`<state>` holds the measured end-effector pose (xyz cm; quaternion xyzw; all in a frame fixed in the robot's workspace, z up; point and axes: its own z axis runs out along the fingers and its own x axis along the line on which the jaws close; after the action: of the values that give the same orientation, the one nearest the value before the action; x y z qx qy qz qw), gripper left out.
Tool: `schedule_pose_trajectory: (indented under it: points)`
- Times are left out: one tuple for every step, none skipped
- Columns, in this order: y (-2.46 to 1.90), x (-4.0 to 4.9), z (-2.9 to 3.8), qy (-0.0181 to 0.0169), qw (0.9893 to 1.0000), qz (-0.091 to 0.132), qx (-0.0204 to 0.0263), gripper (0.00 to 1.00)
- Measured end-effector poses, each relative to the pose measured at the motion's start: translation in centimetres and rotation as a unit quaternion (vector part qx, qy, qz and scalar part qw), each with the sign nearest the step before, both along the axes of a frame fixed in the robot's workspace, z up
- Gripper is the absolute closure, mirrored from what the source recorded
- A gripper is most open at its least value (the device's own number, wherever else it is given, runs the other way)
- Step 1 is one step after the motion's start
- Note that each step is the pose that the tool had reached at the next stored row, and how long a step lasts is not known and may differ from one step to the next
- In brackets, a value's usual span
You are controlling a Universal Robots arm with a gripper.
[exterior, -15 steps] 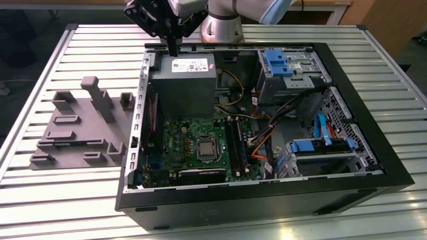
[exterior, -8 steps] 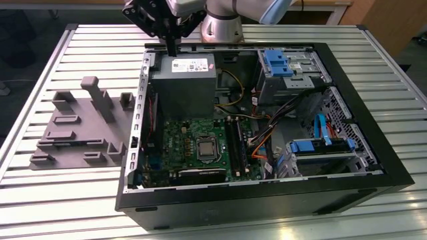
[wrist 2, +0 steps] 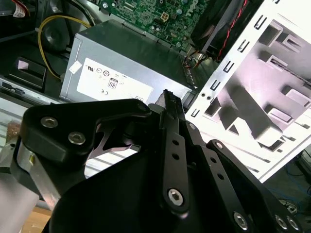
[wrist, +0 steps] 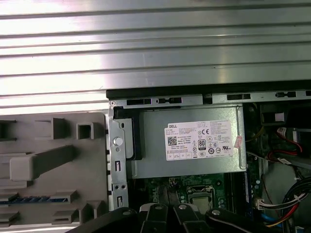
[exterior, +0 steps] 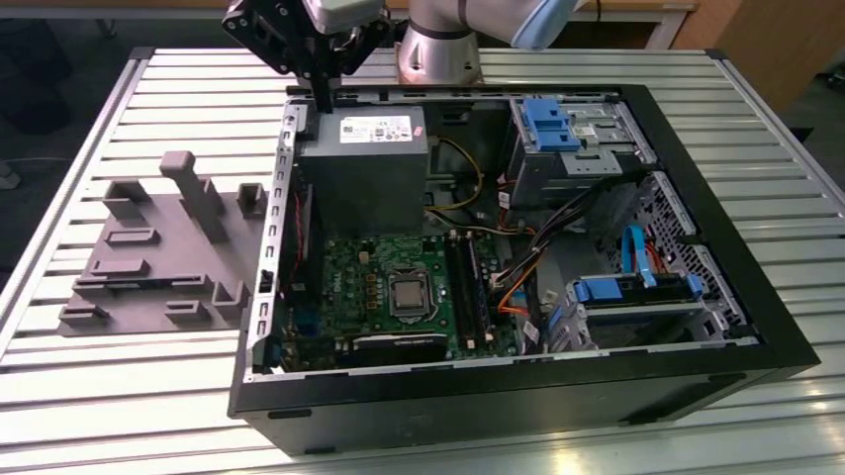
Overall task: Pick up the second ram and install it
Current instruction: 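Reach for the second ram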
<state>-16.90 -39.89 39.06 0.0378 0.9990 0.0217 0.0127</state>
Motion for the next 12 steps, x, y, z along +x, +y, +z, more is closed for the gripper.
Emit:
schedule_pose_trajectory:
  points:
    - [0.00,0.00,0.00,0.0000,1.0000,0.000,0.0000,0.89]
    - [0.00,-0.01,0.00,0.0000,1.0000,0.000,0.0000,0.89]
    - [0.00,-0.01,0.00,0.0000,1.0000,0.000,0.0000,0.89]
    - [0.00,-0.01,0.00,0.0000,1.0000,0.000,0.0000,0.89]
    - [0.00,-0.01,0.00,0.0000,1.0000,0.000,0.0000,0.89]
    - [0.00,-0.01,0.00,0.0000,1.0000,0.000,0.0000,0.89]
    - [0.00,-0.02,0.00,0.0000,1.0000,0.000,0.0000,0.89]
    - [0.00,-0.05,0.00,0.0000,1.0000,0.000,0.0000,0.89]
    - [0.00,-0.09,0.00,0.0000,1.0000,0.000,0.0000,0.89]
    - [0.00,-0.14,0.00,0.0000,1.0000,0.000,0.0000,0.89]
    - [0.00,-0.20,0.00,0.0000,1.0000,0.000,0.0000,0.89]
    - [0.00,-0.49,0.00,0.0000,1.0000,0.000,0.0000,0.89]
